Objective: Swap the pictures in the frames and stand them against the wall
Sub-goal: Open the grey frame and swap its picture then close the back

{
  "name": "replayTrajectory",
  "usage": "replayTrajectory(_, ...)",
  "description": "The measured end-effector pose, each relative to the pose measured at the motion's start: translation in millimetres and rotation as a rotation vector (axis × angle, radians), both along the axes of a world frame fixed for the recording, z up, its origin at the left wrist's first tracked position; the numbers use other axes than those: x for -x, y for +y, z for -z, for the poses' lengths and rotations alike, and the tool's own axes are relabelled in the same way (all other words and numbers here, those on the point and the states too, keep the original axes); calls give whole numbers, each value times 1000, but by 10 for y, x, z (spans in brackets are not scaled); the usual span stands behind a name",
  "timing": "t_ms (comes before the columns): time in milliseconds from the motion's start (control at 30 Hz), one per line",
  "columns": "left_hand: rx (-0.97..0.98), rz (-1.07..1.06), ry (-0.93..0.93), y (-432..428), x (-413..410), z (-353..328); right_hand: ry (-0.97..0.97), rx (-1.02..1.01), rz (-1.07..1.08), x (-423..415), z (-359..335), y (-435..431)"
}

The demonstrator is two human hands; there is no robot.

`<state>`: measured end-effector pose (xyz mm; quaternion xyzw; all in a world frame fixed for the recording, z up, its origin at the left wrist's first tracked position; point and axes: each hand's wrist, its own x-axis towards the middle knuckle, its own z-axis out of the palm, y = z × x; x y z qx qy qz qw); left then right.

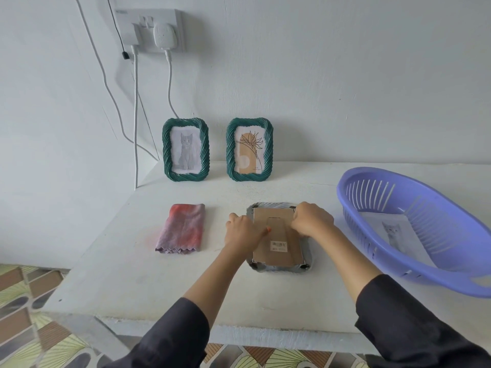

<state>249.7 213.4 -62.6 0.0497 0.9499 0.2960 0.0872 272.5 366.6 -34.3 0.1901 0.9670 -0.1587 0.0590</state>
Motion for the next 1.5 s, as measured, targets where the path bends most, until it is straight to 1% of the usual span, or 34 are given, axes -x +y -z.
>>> replayTrajectory(67,-11,-8,-1,-38,16,-8,32,76,48,-55,24,85)
replayTrajectory(233,18,16,-37,-114,15,-40,-13,238,97,-208,129,183)
replayTrajectory(333,38,38,-53,-138,-15,-51,25,273,115,-267,181,189)
replayTrajectory(467,17,42,-67,-169,-49,-46,79,279,95,-352,186,129)
replayTrajectory(567,-22,41,-12,-207,-70,-39,170,299,63,-450,182,115)
replayTrajectory(667,-83,117,89,-290,-126,-115,217,344,-57,-591,147,150)
replayTrajectory(733,-101,254,92,-365,-171,-159,172,324,-171,-698,129,187)
replayTrajectory(800,-70,409,45,-414,-218,-173,136,302,-255,-764,133,230)
replayTrajectory(900,-11,524,25,-444,-240,-149,127,285,-311,-793,147,264)
replayTrajectory(1033,9,557,61,-454,-219,-137,131,161,-396,-800,108,249)
replayTrajectory(1133,67,592,77,-449,-228,-163,139,77,-447,-822,67,232)
replayTrajectory(1367,162,648,96,-433,-198,-186,212,59,-466,-869,83,210)
replayTrajectory(1500,169,661,138,-442,-190,-164,236,46,-470,-884,100,185)
